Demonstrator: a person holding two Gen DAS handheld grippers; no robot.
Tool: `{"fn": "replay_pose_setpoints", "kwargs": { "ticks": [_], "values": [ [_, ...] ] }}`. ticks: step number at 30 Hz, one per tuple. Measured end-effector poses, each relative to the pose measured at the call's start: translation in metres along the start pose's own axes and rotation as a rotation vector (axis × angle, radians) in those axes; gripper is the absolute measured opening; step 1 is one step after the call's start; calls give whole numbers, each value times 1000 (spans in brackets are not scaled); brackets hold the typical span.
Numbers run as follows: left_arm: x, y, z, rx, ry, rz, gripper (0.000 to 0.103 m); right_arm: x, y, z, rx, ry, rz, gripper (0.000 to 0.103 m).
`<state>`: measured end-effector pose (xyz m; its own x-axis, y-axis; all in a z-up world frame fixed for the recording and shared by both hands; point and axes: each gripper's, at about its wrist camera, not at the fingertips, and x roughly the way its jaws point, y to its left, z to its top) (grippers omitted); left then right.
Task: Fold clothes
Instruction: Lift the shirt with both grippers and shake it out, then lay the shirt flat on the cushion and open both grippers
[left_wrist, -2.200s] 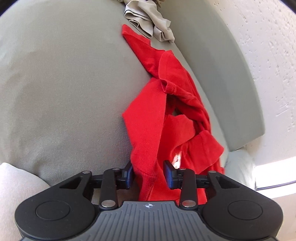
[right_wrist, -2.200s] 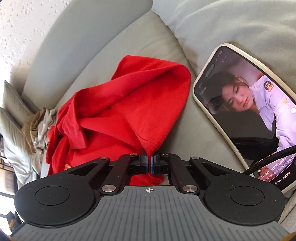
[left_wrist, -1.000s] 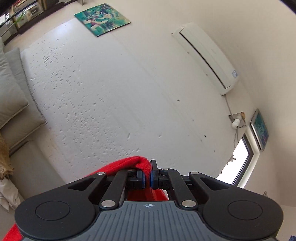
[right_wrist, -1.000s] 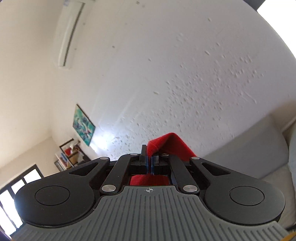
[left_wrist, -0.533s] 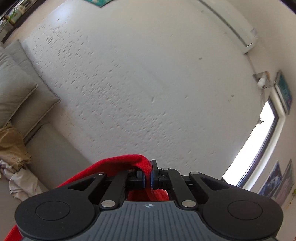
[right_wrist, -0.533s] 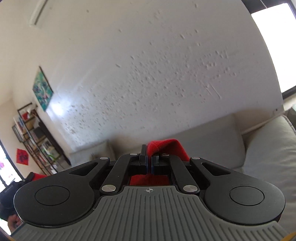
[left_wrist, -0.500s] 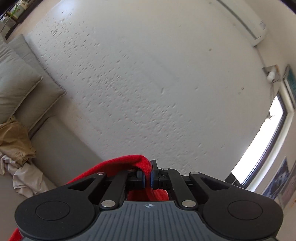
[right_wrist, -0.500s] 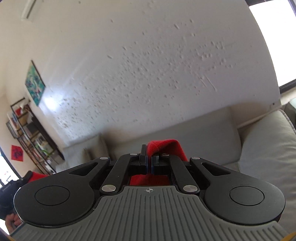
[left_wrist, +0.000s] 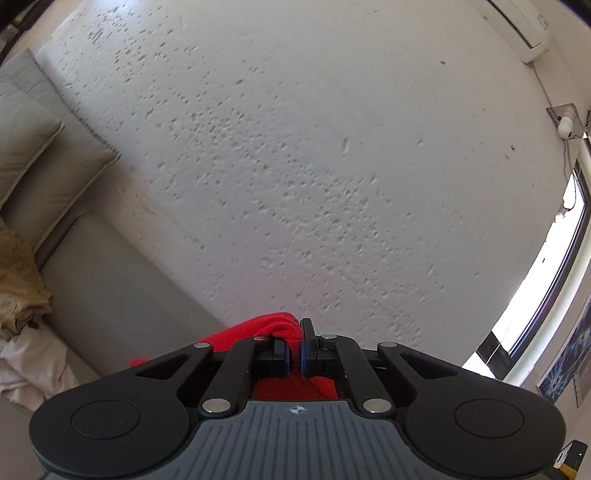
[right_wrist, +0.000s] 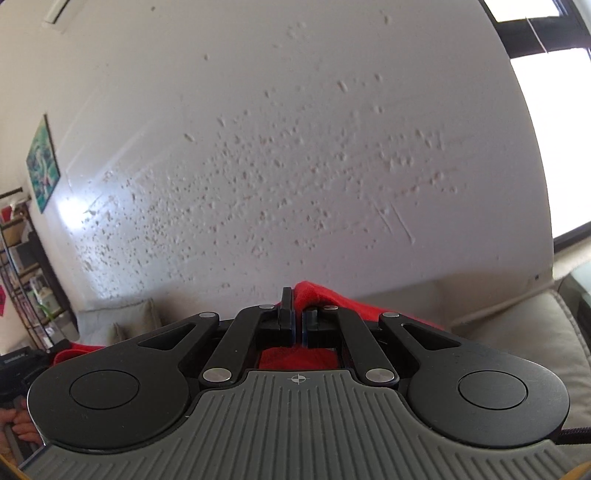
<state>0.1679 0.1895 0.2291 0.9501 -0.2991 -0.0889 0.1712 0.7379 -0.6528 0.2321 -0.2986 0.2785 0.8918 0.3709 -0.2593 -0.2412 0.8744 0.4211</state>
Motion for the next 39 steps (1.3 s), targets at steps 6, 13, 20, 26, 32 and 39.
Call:
{"fn": "replay_pose_setpoints", "kwargs": {
  "ticks": [6,13,20,26,32,39],
  "values": [
    [-8,99,-124,-97,173,176,3,37,-79,-151,164,245,-59,3],
    [-55,177,-230,-237,337,371,3,33,-138,-305,373,463,-162,3],
    [-89,177,-242,-225,345,379,3,8,-128,-338,315,501,-192,2],
    [-98,151,-239,-107,364,388,3,-11,-119,-330,289,480,-227,2],
    [-112,145,-247,-20,436,474,3,-23,-112,-338,249,543,-279,2],
    [-114,155,-274,41,520,606,3,-34,-106,-354,185,602,-313,2]
  ]
}}
